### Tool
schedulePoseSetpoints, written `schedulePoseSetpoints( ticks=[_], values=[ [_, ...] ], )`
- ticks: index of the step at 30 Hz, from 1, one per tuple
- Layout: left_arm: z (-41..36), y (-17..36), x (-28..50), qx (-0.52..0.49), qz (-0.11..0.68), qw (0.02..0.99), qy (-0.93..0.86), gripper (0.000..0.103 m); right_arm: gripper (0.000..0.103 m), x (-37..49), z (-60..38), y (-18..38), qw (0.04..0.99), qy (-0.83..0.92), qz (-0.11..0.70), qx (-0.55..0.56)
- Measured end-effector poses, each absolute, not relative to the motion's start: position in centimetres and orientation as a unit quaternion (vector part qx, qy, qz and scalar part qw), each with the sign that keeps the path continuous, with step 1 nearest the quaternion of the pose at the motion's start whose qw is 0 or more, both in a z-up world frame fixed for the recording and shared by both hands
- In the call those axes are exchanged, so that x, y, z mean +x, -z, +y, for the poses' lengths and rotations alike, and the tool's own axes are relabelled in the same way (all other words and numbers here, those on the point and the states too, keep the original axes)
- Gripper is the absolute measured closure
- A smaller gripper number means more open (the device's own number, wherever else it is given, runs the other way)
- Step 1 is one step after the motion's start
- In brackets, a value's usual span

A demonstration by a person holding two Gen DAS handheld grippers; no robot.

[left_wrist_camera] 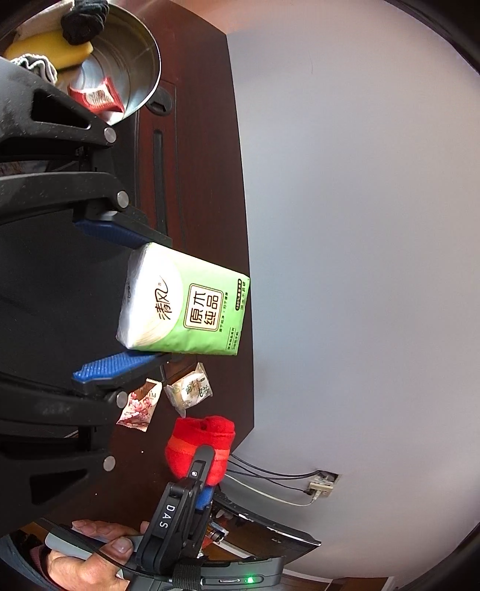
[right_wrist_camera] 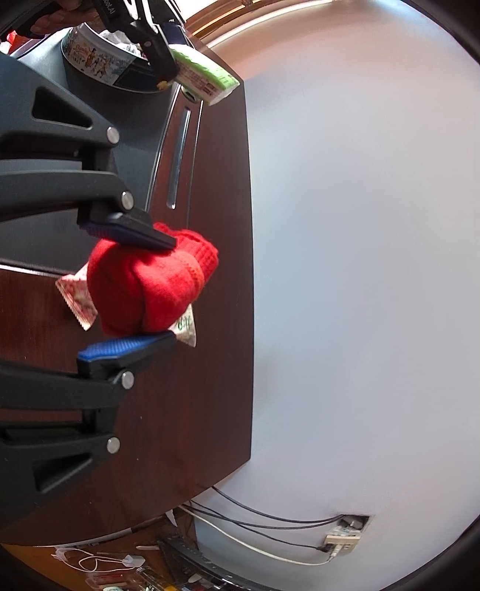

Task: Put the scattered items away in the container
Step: 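Carry the tissue pack in the left gripper and red cap in the right over the bin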

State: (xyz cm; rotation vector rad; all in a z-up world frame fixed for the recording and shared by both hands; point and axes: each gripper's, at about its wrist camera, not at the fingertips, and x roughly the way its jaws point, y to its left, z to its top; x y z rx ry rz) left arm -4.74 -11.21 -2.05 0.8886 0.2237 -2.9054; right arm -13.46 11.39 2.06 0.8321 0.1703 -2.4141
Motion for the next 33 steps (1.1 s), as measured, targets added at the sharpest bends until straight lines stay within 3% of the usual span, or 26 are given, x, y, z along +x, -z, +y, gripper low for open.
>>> schedulePoseSetpoints(
  ticks=[33],
  values=[
    [-19.8,0.6,6.0,0.256,0.111,0.145,0.949,0.049,0.059,-6.0,1.0,-3.6,0.386,0.871,0.096,0.288]
  ],
)
